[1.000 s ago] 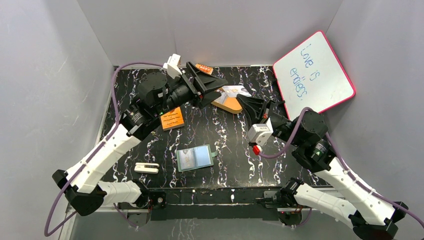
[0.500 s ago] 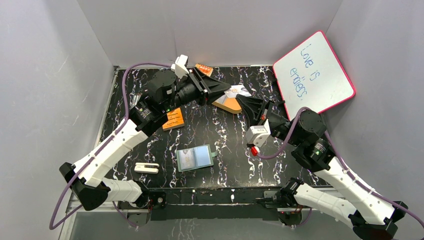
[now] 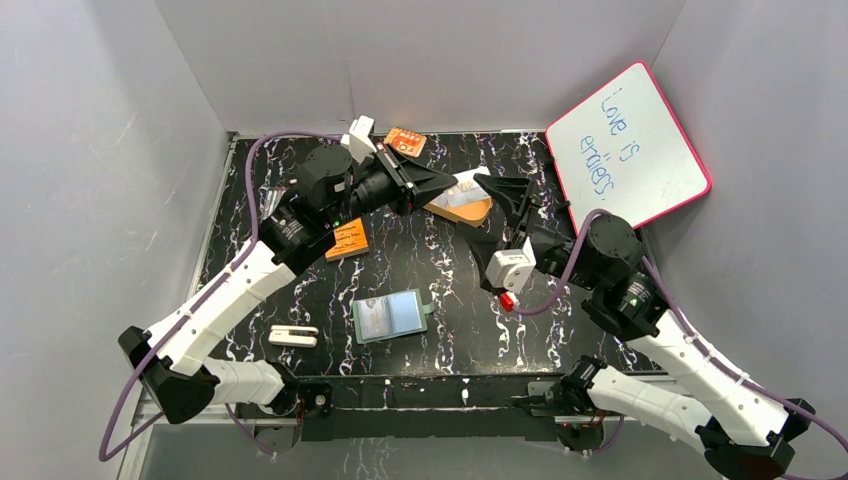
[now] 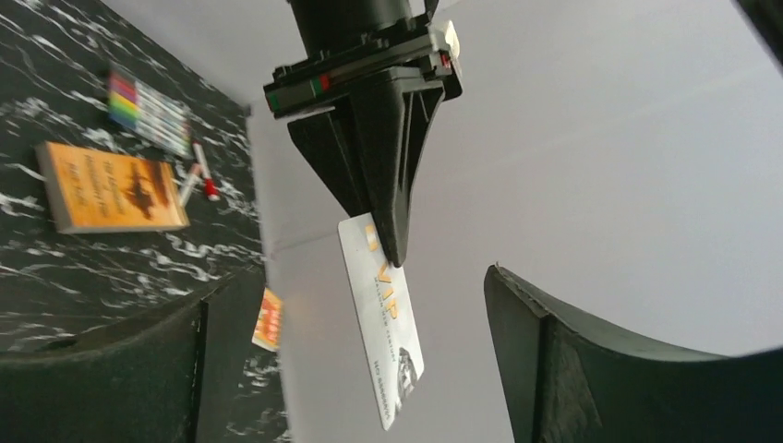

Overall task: Put the credit cards into the card holder
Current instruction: Pick up the credit card from the storage box.

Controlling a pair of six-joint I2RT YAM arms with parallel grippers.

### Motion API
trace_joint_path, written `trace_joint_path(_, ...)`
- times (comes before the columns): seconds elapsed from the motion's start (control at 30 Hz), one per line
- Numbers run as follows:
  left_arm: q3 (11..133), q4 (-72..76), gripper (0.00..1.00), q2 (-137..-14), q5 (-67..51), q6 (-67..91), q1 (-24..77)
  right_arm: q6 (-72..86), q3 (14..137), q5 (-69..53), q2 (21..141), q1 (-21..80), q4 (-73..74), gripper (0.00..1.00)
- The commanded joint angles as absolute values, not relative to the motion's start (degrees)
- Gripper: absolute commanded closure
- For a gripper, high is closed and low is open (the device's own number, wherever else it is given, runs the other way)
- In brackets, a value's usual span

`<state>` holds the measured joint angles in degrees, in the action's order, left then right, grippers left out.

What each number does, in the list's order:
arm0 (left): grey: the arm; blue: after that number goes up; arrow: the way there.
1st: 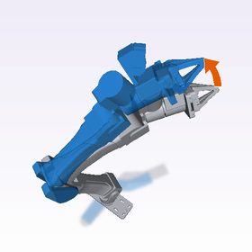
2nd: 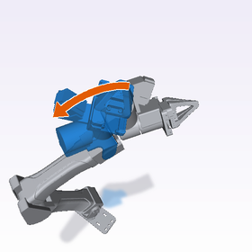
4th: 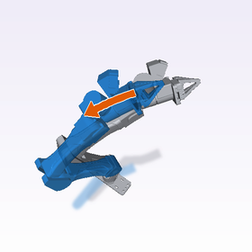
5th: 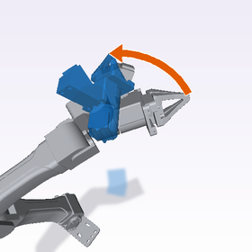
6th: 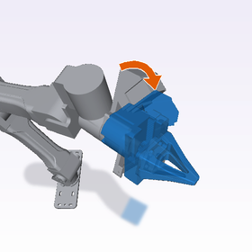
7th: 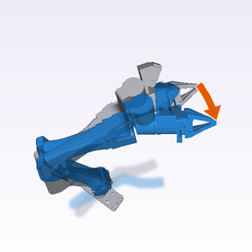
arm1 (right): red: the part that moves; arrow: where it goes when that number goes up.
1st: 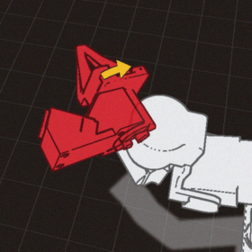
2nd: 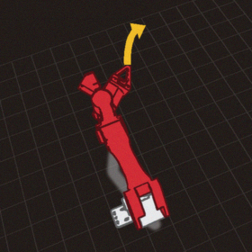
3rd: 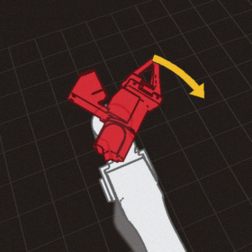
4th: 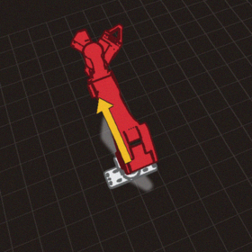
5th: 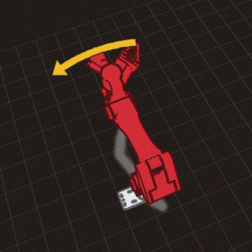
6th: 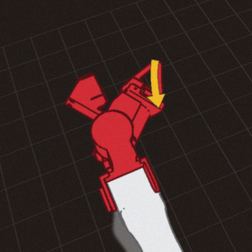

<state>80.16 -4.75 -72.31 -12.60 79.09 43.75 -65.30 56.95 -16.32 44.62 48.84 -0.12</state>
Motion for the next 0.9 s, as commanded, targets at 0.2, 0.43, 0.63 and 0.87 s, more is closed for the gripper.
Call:
trace_joint_path(0.2, 79.5, -10.8, 1.0, -68.1, -27.5, 56.0, 36.1, -25.3, 77.1, -24.1, 48.6, 49.1, 14.1, 0.01)
trace_joint_path(0.43, 70.4, -27.1, 1.0, -59.1, -44.6, 24.2, 36.1, -1.6, 83.6, -30.2, 53.6, 49.1, 20.1, 0.01)
trace_joint_path(0.63, 67.3, -28.4, 1.0, -50.6, -53.6, 14.0, 36.4, 9.5, 84.3, -44.3, 58.2, 49.1, 21.6, 0.02)
trace_joint_path(0.87, 66.3, -29.3, 1.0, -51.0, -57.7, 3.5, 37.2, 16.2, 77.4, -51.7, 61.0, 49.0, 20.0, 0.1)
